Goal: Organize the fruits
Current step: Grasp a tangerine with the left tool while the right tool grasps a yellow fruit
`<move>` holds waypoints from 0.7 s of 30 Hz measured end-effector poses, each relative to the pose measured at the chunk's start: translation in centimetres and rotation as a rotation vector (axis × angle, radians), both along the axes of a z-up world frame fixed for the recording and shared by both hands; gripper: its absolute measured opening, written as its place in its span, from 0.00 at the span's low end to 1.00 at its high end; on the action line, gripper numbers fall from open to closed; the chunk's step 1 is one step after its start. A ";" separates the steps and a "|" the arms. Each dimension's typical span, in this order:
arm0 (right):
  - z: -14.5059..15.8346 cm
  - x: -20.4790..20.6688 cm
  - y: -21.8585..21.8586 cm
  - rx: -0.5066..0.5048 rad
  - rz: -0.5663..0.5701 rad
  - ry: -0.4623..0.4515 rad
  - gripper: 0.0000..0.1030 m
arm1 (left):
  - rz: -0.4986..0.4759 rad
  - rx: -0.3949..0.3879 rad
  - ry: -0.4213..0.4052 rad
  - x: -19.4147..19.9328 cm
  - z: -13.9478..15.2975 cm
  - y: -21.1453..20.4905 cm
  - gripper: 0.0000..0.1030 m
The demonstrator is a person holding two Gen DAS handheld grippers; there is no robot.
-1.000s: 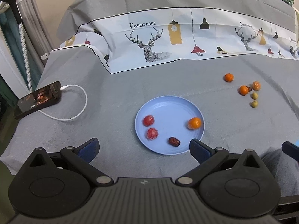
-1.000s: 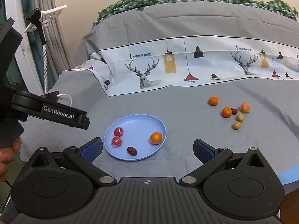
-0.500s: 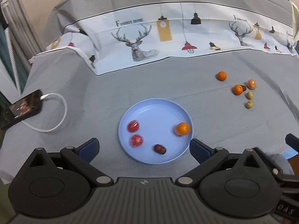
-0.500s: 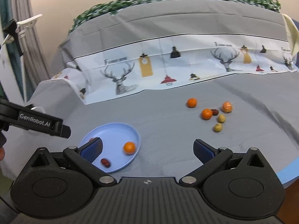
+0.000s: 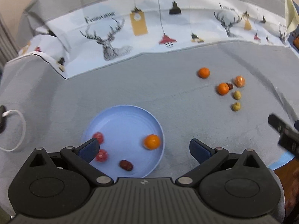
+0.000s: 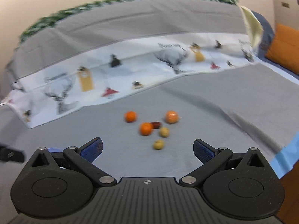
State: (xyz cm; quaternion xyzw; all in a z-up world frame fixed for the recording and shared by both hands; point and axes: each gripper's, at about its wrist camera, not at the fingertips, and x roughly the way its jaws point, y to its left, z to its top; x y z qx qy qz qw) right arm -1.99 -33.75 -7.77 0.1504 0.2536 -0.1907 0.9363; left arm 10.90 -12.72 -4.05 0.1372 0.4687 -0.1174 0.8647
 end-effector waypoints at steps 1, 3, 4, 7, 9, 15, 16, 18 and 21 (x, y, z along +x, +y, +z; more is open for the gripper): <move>-0.7 0.7 -1.1 0.012 -0.021 0.012 0.99 | -0.005 -0.001 0.016 0.5 -0.6 -0.6 1.00; -2.0 2.3 -3.0 0.043 -0.050 0.044 0.99 | -0.009 -0.007 0.043 1.7 -1.8 -1.9 1.00; -2.7 3.1 -3.6 0.059 -0.059 0.056 0.99 | -0.012 -0.010 0.048 2.2 -2.3 -2.4 1.00; -4.9 5.9 -5.5 0.083 -0.073 0.096 0.99 | -0.027 0.003 0.045 4.2 -4.0 -5.0 1.00; -6.4 7.8 -6.2 0.106 -0.057 0.137 0.99 | -0.047 0.025 0.052 5.9 -5.7 -7.0 1.00; -9.8 12.8 -5.8 0.194 0.031 0.234 0.99 | -0.078 0.011 0.071 10.2 -9.0 -11.1 0.99; -10.0 13.4 -5.5 0.185 0.031 0.231 0.99 | -0.090 0.006 0.067 10.7 -9.3 -11.7 1.00; -10.7 14.7 -5.0 0.145 0.018 0.246 0.99 | -0.107 -0.008 0.061 11.9 -10.0 -12.9 0.99; -11.4 15.4 -4.8 0.085 -0.032 0.299 0.85 | -0.142 -0.044 0.084 13.6 -11.2 -14.5 0.99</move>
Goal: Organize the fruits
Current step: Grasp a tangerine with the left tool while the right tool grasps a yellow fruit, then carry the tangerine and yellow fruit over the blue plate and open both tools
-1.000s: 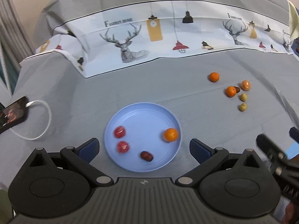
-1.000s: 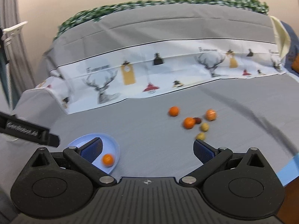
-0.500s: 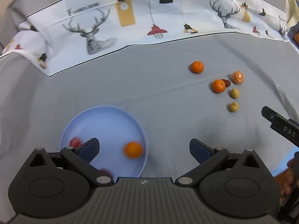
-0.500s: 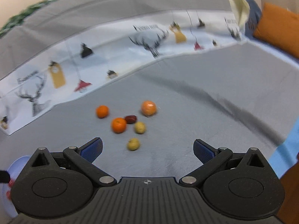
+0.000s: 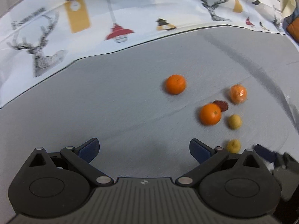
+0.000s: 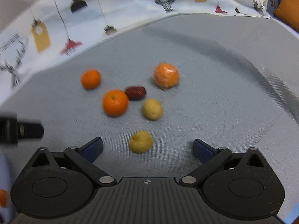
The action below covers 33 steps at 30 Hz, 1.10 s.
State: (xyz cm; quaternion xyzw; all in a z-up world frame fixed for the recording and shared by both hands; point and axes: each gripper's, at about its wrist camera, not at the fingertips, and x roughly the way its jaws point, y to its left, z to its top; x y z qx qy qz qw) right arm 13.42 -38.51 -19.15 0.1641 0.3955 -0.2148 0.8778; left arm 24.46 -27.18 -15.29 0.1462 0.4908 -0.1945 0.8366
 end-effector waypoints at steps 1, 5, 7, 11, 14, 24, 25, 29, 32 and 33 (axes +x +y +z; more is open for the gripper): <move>0.2 -0.1 0.1 -0.029 -0.026 -0.010 0.66 | -0.012 -0.010 0.009 0.4 -0.4 -0.5 0.99; 0.0 -1.0 -0.6 -0.030 -0.122 -0.053 0.25 | -0.068 -0.060 0.059 1.8 -1.8 -3.3 0.99; -0.2 -1.9 -2.1 -0.021 -0.227 -0.077 0.25 | -0.103 -0.089 0.085 2.2 -2.3 -4.6 0.99; -1.0 -3.4 -4.5 -0.003 -0.396 -0.112 0.25 | -0.151 -0.103 0.071 2.1 -3.2 -6.9 0.99; -1.1 -3.6 -4.5 -0.005 -0.402 -0.115 0.25 | -0.196 -0.092 0.067 1.7 -4.0 -8.1 0.80; -0.7 -3.4 -3.8 -0.019 -0.373 -0.160 0.25 | -0.223 -0.126 0.058 0.7 -4.6 -8.0 0.37; -0.2 -3.9 -3.8 -0.017 -0.380 -0.184 0.25 | -0.212 -0.121 0.053 0.3 -4.2 -7.3 0.37; 2.9 -6.3 -2.9 -0.016 -0.329 -0.261 0.25 | -0.183 -0.106 0.007 -2.1 -1.0 -3.8 0.37; 5.8 -9.0 -1.0 -0.009 -0.243 -0.302 0.25 | -0.173 -0.106 -0.031 -4.6 2.8 -0.5 0.37; 6.9 -10.0 -0.1 -0.012 -0.210 -0.315 0.25 | -0.169 -0.114 -0.043 -5.7 4.2 1.0 0.37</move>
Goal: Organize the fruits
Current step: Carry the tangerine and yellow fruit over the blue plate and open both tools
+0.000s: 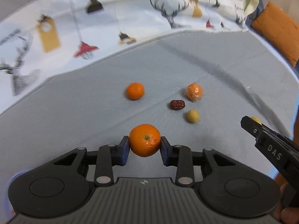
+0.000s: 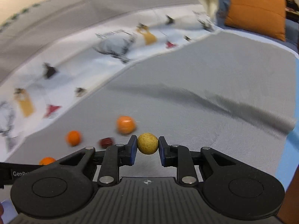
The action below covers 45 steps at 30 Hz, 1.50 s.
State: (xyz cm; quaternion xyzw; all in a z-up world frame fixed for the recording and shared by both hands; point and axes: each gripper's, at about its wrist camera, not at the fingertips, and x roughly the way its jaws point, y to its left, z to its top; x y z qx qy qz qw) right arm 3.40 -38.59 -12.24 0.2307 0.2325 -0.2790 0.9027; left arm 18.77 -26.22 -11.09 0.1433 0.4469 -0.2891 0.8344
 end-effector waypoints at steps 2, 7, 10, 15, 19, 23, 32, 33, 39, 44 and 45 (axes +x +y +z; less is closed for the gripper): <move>2.4 -2.0 1.8 -0.031 0.064 -0.024 0.25 | 0.013 -0.026 -0.012 -2.0 2.7 2.6 0.37; 8.0 -6.6 6.7 -0.101 0.188 -0.105 0.25 | 0.086 -0.096 -0.066 -7.0 8.7 8.5 0.37; 10.5 -9.0 9.8 -0.120 0.252 -0.165 0.25 | 0.128 -0.113 -0.091 -9.8 11.2 11.8 0.37; 13.2 -12.4 14.7 -0.119 0.351 -0.198 0.25 | 0.181 -0.125 -0.104 -14.2 13.9 17.0 0.37; 14.1 -14.7 17.7 -0.117 0.410 -0.212 0.25 | 0.214 -0.148 -0.093 -17.1 14.6 20.8 0.37; 15.1 -16.7 20.1 -0.135 0.437 -0.231 0.25 | 0.251 -0.168 -0.102 -19.8 15.1 24.2 0.37; 16.5 -18.7 24.9 -0.187 0.532 -0.260 0.25 | 0.324 -0.197 -0.144 -23.8 16.2 29.3 0.37; 16.6 -18.8 25.3 -0.197 0.544 -0.262 0.25 | 0.330 -0.200 -0.151 -24.1 16.3 29.8 0.37; 17.0 -19.0 26.8 -0.233 0.581 -0.267 0.25 | 0.374 -0.215 -0.159 -24.4 16.3 31.3 0.37; 16.8 -18.7 27.2 -0.231 0.591 -0.250 0.25 | 0.386 -0.217 -0.153 -24.2 16.1 31.7 0.37; 16.7 -18.6 27.3 -0.230 0.592 -0.247 0.25 | 0.387 -0.216 -0.149 -24.1 16.0 31.7 0.37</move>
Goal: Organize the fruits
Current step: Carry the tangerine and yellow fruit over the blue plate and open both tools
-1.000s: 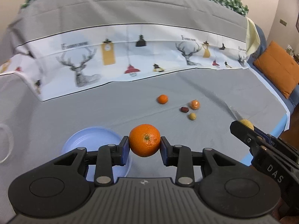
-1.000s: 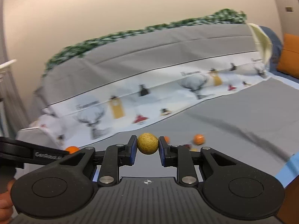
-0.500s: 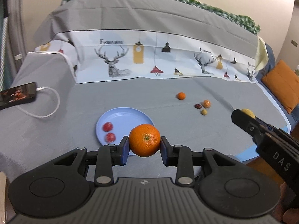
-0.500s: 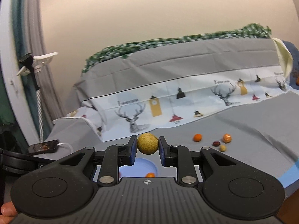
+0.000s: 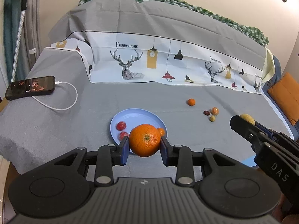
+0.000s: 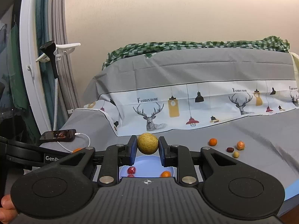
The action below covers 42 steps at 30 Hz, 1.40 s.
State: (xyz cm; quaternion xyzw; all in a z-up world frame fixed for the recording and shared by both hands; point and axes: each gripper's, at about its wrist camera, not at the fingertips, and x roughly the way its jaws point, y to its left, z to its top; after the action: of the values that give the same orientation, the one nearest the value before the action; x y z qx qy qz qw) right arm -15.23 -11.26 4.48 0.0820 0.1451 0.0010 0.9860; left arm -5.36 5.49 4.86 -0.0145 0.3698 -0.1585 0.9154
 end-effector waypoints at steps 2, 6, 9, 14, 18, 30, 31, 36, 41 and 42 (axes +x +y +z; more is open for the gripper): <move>-0.1 0.2 0.1 -0.001 0.001 0.004 0.25 | 0.003 0.000 0.009 0.2 -0.2 0.1 0.37; -0.4 0.5 0.1 0.000 0.003 0.013 0.25 | 0.008 -0.002 0.013 0.6 -0.4 0.1 0.37; -0.5 0.8 0.0 0.001 0.003 0.020 0.25 | 0.011 0.000 0.019 0.8 -0.7 0.1 0.37; -0.9 1.4 -0.1 0.010 0.004 0.038 0.25 | 0.023 -0.001 0.042 1.5 -1.3 0.3 0.37; -1.3 1.8 -0.2 0.014 0.006 0.053 0.25 | 0.027 0.000 0.046 1.8 -1.6 0.5 0.37; -2.3 3.2 -0.3 0.020 0.013 0.092 0.25 | 0.037 0.000 0.075 3.3 -2.7 0.5 0.37; -2.4 3.3 -0.3 0.021 0.013 0.096 0.25 | 0.038 0.000 0.077 3.4 -2.7 0.5 0.37; -2.9 4.3 -0.4 0.024 0.015 0.116 0.25 | 0.047 0.002 0.084 4.2 -3.0 0.5 0.37; -3.8 6.1 -0.8 0.033 0.010 0.138 0.25 | 0.062 0.000 0.079 5.5 -3.1 0.6 0.37; -4.0 6.6 -0.9 0.034 0.010 0.144 0.25 | 0.065 0.002 0.077 5.9 -3.2 0.6 0.37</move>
State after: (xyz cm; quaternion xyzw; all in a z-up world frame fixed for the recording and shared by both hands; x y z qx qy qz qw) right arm -8.63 -12.14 0.43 0.0977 0.2162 0.0025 0.9714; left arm 0.49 6.13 1.68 -0.0317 0.4044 -0.1276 0.9051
